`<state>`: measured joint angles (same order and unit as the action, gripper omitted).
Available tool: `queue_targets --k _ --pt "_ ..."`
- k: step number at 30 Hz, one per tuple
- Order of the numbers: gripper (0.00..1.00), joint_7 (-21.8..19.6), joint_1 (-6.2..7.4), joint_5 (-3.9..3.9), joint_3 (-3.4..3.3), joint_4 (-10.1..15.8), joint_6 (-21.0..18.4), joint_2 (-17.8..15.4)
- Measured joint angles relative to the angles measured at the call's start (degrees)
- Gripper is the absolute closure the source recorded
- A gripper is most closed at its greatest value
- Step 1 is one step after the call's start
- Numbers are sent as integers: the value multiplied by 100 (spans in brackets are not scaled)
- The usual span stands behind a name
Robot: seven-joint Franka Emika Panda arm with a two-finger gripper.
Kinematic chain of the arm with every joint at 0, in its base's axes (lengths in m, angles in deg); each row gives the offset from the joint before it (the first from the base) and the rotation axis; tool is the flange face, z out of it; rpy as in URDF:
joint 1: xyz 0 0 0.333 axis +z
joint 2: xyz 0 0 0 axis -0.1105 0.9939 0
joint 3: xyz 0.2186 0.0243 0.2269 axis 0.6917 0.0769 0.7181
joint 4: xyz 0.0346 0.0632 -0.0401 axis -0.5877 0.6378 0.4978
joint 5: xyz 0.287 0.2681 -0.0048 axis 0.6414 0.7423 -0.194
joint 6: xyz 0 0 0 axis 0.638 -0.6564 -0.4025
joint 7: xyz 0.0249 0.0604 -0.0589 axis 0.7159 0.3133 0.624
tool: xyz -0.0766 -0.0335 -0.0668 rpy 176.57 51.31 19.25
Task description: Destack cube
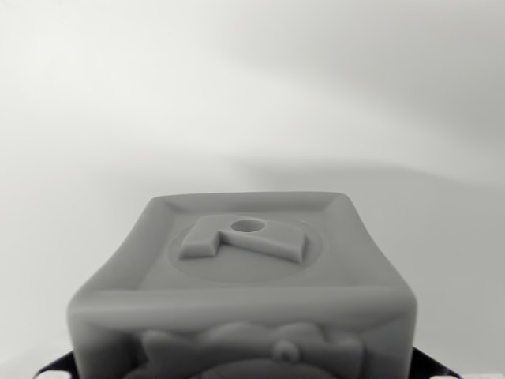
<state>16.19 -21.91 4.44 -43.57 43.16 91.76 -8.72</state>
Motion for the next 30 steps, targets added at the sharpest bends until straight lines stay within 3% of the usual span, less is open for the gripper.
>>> queue_targets --k 30 --pt "100 0 35 -2 -41 -163 373 530"
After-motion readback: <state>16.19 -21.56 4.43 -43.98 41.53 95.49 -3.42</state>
